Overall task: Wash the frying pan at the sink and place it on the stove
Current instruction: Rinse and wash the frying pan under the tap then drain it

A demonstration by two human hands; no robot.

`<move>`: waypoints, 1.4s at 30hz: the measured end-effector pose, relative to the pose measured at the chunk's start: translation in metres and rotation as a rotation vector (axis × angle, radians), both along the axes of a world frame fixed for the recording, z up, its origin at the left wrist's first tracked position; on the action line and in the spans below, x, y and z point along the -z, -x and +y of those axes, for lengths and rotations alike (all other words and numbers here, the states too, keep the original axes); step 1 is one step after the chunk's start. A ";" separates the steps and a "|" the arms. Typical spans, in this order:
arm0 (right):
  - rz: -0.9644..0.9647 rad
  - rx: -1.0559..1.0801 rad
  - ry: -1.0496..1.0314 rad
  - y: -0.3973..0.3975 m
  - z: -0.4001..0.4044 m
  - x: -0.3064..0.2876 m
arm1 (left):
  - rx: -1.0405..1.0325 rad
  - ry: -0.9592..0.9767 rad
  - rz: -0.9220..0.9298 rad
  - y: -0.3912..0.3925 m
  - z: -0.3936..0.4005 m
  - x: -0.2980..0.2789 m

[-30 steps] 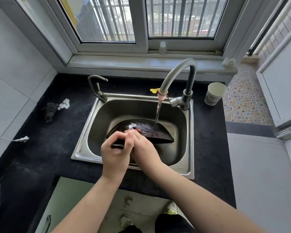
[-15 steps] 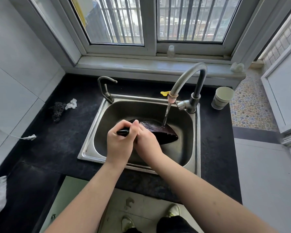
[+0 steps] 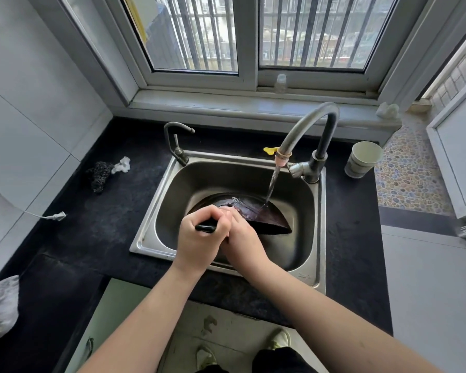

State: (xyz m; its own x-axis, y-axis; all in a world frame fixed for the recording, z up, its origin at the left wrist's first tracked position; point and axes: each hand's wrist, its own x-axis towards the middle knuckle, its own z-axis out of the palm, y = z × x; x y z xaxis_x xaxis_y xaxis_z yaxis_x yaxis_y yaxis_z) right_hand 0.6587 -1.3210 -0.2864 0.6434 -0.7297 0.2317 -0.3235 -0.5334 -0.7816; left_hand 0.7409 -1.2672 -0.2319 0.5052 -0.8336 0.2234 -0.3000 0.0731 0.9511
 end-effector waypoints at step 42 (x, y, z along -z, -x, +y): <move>-0.020 0.177 0.017 -0.069 -0.047 -0.083 | 0.216 0.068 0.022 -0.071 -0.087 -0.105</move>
State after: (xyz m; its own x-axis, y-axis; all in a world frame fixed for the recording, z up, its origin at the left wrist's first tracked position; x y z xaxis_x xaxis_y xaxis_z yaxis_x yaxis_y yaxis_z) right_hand 0.7277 -1.3681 -0.2030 0.5002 -0.8271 0.2564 -0.3980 -0.4826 -0.7802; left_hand 0.8121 -1.3543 -0.1266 0.3222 -0.9062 0.2739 -0.2501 0.1976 0.9478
